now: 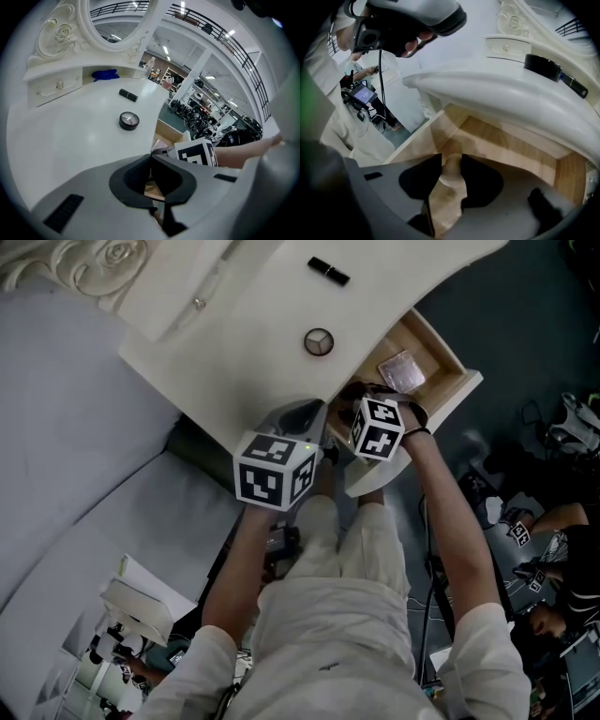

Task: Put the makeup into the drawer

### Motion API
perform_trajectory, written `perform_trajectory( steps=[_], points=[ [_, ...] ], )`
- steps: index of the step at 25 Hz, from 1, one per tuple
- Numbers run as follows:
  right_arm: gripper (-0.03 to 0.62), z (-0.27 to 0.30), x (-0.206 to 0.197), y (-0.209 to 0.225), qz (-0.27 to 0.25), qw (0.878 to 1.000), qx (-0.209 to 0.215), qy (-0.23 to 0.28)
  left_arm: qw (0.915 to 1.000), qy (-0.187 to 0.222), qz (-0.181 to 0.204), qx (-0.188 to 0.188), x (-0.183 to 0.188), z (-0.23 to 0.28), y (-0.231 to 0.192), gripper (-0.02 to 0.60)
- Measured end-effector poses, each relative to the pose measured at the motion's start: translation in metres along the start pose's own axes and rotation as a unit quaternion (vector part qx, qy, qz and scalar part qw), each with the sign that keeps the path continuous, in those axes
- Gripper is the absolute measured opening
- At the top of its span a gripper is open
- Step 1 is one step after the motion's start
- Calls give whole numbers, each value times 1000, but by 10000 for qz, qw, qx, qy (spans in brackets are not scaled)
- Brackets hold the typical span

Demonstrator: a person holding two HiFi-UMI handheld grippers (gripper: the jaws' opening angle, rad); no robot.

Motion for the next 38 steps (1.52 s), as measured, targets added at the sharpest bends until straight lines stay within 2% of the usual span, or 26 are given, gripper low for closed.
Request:
perform_trajectory(
  steps=[5, 16, 23, 25, 29, 33, 36, 38],
  points=[
    [151, -4, -2, -1, 33, 10000, 9, 8, 10000, -57, 23, -5, -3, 1, 2, 11],
    [149, -45, -7, -11, -21, 9990, -445, 75, 9997, -105, 199, 22, -6, -6, 17, 11],
    [107, -107, -8, -32, 307, 9944, -890, 488, 9994, -119, 315, 66, -11, -19, 42, 11],
    [78, -125, -9, -34, 424, 9915, -1089, 570, 9992, -83, 375, 67, -8, -22, 51, 11],
    [37, -164, -15, -47, 929, 9829, -1277, 949, 9988, -77, 489, 44, -10, -31, 76, 11],
    [17, -198, -24, -58, 1521, 9677, -1518, 1319, 9978, -59, 655, 46, -7, -38, 99, 11],
    [14, -217, -32, -69, 2058, 9534, -1577, 1541, 9979, -18, 651, 16, -5, -42, 115, 11],
    [14, -227, -37, -77, 2537, 9380, -1493, 1829, 9978, 10, 663, -25, -5, -43, 123, 11]
  ],
)
Point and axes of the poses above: the fingertips, and each gripper's own axes: z forward along the fingers, y to its right, x out of its top, the point moved 8 cm from there along -z, backward along the fingers, and after that the axes turned 9 degrees about -y, right-handed, at the moved point
